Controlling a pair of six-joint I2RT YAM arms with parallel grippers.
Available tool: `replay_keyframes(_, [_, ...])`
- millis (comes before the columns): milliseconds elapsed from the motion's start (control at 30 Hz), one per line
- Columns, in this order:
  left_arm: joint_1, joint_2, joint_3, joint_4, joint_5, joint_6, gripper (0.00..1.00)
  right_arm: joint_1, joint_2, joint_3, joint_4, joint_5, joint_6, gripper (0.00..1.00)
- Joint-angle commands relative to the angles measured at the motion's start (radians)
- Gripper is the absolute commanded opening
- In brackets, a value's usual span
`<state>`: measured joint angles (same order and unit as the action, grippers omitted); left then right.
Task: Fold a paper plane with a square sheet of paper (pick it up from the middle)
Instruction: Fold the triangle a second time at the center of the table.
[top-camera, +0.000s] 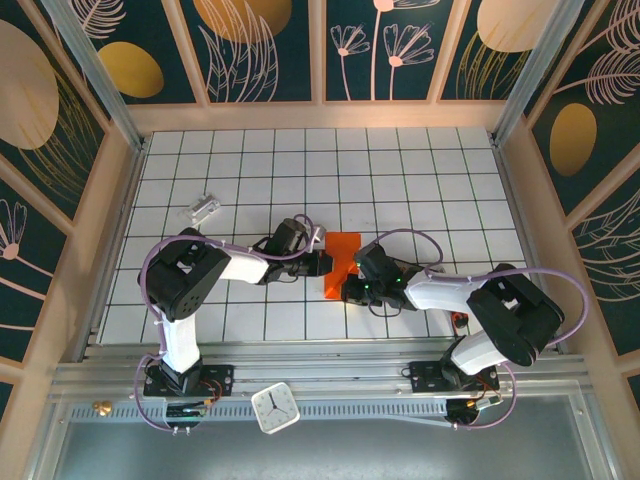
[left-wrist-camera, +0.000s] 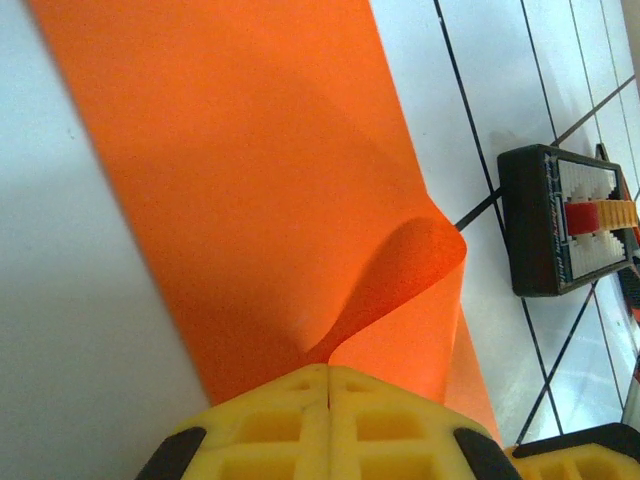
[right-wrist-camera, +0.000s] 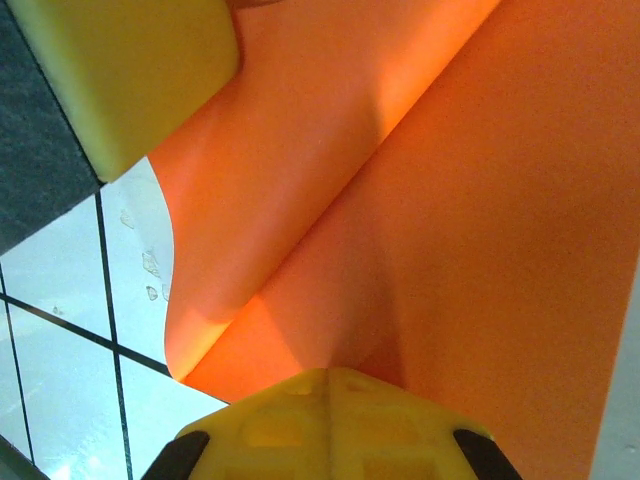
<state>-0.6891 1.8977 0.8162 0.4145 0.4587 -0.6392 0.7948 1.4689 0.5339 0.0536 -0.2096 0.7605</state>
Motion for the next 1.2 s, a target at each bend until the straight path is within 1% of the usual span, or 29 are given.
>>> replay_keyframes(0, [0.001, 0.025, 0.024, -0.037, -0.032, 0.037, 0.0, 0.003, 0.037, -0.01, -0.095, 0.056, -0.02, 0.0])
replay_keyframes(300, [0.0, 0.043, 0.028, -0.023, 0.003, 0.038, 0.0, 0.004, 0.034, -0.014, -0.098, 0.059, -0.017, 0.0])
replay_keyframes(700, [0.0, 0.053, 0.013, -0.02, 0.011, 0.034, 0.0, 0.003, 0.036, -0.002, -0.109, 0.065, -0.024, 0.0])
replay_keyframes(1000, [0.001, 0.058, -0.016, -0.042, -0.033, 0.021, 0.0, 0.0, 0.014, 0.059, -0.119, 0.067, -0.043, 0.0])
replay_keyframes(1167, [0.001, 0.059, -0.026, -0.051, -0.049, 0.02, 0.0, 0.0, -0.037, 0.09, -0.08, 0.031, -0.032, 0.0])
